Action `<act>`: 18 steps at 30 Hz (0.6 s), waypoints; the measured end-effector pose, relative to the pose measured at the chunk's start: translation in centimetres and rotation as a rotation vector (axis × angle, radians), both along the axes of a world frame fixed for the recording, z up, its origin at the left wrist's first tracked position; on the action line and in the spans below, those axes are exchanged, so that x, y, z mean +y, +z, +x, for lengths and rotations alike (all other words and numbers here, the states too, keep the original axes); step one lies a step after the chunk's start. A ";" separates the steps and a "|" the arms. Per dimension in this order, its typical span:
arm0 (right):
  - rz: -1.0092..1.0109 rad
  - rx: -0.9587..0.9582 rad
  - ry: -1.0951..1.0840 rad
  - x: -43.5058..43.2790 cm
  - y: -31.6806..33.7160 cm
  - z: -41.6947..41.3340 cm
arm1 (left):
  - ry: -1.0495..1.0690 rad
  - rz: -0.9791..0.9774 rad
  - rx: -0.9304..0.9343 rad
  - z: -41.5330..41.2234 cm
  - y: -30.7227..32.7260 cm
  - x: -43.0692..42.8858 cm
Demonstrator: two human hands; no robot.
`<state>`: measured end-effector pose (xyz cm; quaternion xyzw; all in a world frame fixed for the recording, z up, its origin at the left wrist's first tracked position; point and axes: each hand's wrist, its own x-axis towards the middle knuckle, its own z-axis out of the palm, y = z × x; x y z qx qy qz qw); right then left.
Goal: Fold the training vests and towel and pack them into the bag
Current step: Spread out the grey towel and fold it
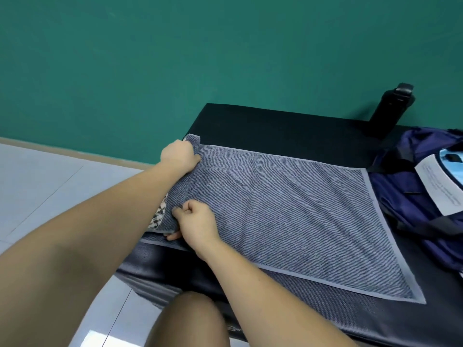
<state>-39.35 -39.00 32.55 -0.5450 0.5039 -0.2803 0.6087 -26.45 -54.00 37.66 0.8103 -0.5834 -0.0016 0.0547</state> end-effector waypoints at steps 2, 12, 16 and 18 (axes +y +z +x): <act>-0.002 0.016 0.007 0.0 -0.1 0.1 | -0.009 0.003 -0.018 0.0 -0.1 0.0; -0.131 0.089 -0.036 1.2 2.7 -0.8 | 0.007 -0.055 0.015 -0.5 4.9 0.3; -0.348 0.193 -0.097 0.9 5.9 -3.3 | -0.019 -0.141 0.044 -2.0 8.4 0.2; -0.416 0.213 -0.105 0.9 7.3 -5.6 | -0.041 -0.176 0.064 -3.7 9.8 0.1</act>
